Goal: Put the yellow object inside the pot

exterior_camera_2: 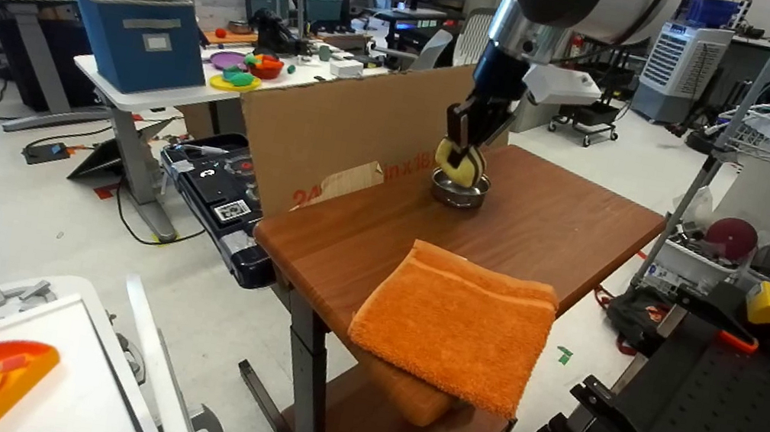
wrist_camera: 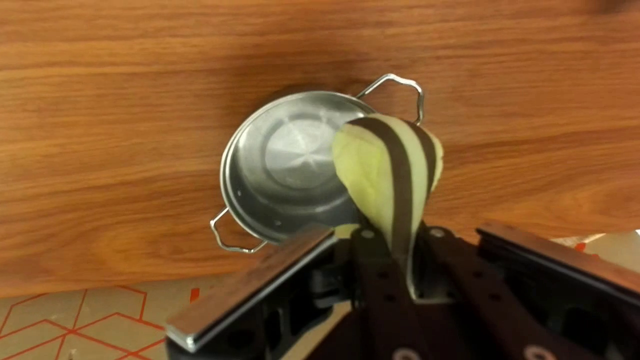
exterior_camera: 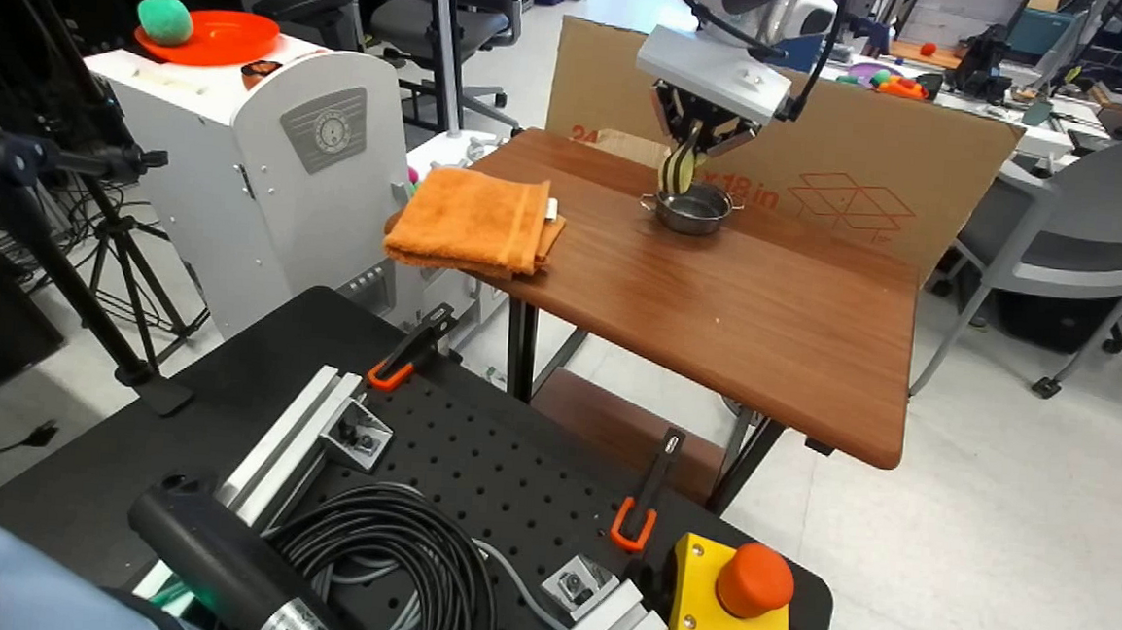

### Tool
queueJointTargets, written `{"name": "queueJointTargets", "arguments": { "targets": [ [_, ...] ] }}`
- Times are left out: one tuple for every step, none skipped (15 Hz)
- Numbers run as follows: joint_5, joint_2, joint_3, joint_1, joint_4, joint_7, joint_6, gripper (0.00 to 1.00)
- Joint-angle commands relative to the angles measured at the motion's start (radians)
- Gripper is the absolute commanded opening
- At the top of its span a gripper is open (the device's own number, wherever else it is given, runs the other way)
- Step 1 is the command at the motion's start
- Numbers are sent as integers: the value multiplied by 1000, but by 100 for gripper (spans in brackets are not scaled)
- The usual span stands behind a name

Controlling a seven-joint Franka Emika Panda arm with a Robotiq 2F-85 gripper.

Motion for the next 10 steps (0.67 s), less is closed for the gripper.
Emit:
{"name": "queueJointTargets", "arguments": {
  "targets": [
    [-21,67,-4,6,64,22,13,3],
    [-25,77,-6,6,74,24,13,3],
    [-28,85,-7,6,82,25,13,3],
    [-31,89,-8,5,89,23,12,3],
    [-34,93,-8,4,95,22,12,3],
    [-41,96,-11,6,100,25,7,3],
    [-47,96,-14,7,102,27,-7,37],
    [-60,98,-23,13,104,33,-25,40],
    [-79,97,-41,25,98,50,-33,45],
    [-93,96,-49,29,96,62,-45,54]
  ]
}}
